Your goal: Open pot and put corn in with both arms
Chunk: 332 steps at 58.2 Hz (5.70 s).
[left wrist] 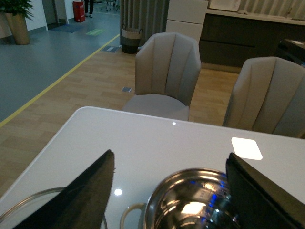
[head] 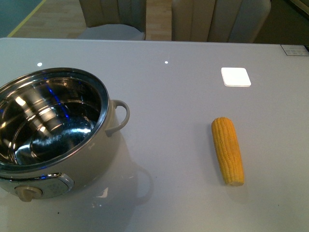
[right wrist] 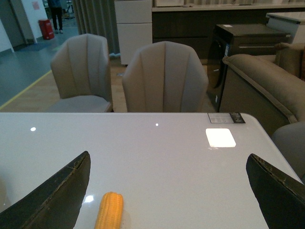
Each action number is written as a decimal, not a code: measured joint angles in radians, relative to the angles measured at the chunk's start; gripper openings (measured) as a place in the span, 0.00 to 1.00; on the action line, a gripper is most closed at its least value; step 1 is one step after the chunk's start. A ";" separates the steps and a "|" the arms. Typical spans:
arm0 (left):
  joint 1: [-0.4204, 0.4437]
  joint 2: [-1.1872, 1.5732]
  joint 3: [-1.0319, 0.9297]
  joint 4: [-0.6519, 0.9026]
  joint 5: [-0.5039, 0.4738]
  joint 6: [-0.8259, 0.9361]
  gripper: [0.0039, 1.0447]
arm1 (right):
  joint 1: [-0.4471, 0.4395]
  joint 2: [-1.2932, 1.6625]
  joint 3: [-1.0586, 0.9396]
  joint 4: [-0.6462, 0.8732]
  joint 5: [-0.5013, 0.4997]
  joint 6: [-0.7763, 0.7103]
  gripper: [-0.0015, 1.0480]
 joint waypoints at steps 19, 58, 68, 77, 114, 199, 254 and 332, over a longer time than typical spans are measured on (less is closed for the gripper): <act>-0.185 -0.244 -0.079 -0.151 -0.179 0.013 0.03 | 0.000 0.000 0.000 0.000 0.000 0.000 0.92; -0.331 -0.482 -0.117 -0.332 -0.322 0.015 0.03 | 0.000 0.000 0.000 0.000 0.000 0.000 0.92; -0.331 -0.585 -0.117 -0.466 -0.322 0.015 0.03 | 0.000 0.000 0.000 0.000 0.000 0.000 0.92; -0.331 -0.674 -0.117 -0.531 -0.322 0.015 0.03 | 0.000 0.000 0.000 0.000 0.000 0.000 0.92; -0.331 -0.677 -0.117 -0.533 -0.322 0.015 0.79 | 0.000 0.000 0.000 0.000 0.000 0.000 0.92; -0.331 -0.677 -0.117 -0.534 -0.322 0.018 0.94 | 0.318 1.942 0.547 0.396 0.094 0.219 0.92; -0.331 -0.677 -0.117 -0.534 -0.322 0.018 0.94 | 0.334 2.244 0.775 0.371 0.136 0.153 0.92; -0.331 -0.677 -0.117 -0.534 -0.322 0.018 0.94 | 0.406 1.886 0.640 0.329 0.019 0.148 0.48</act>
